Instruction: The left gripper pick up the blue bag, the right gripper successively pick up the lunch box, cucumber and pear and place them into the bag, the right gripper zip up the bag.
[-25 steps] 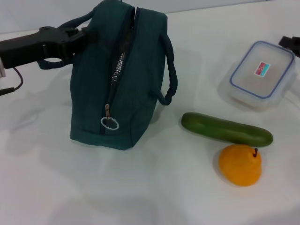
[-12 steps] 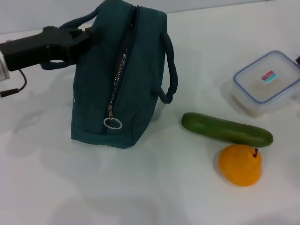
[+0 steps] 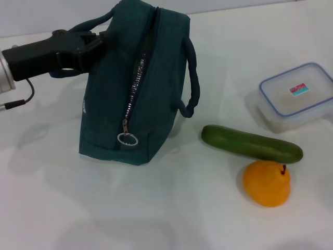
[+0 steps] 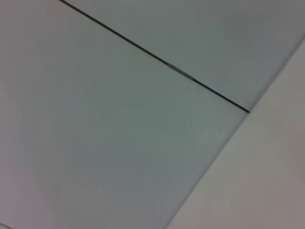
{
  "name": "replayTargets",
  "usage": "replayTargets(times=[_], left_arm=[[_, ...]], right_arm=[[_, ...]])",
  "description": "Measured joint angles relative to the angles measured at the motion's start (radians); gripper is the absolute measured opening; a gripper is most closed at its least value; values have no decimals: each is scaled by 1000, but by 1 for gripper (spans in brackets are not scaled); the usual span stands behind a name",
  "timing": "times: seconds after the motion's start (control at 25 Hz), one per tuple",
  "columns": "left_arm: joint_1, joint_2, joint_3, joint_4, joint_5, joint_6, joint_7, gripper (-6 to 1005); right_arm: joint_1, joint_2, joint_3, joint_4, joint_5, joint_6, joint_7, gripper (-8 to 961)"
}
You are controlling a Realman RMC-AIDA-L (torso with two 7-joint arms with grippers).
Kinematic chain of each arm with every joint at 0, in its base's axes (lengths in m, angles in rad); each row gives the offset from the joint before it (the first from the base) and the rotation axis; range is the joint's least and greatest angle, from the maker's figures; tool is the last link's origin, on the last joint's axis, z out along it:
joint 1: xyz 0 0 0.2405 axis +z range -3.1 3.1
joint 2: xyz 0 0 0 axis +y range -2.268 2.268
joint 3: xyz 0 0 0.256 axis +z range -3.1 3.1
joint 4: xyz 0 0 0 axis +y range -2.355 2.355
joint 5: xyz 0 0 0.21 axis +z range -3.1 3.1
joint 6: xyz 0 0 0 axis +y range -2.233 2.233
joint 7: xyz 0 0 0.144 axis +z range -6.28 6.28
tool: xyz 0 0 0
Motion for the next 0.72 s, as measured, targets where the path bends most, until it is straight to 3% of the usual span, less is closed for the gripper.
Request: replayTargets(times=[0.2, 0.56, 0.72], left_arm=[[0, 0, 0, 0, 0, 0, 0, 54], [-1, 0, 0, 0, -1, 0, 1, 55], [0, 0, 0, 0, -2, 0, 1, 55]], right_arm=[[10, -9, -4, 12, -3, 16, 2, 92], [29, -12, -15, 21, -6, 46, 11, 244], [46, -27, -15, 50, -6, 81, 32, 348]])
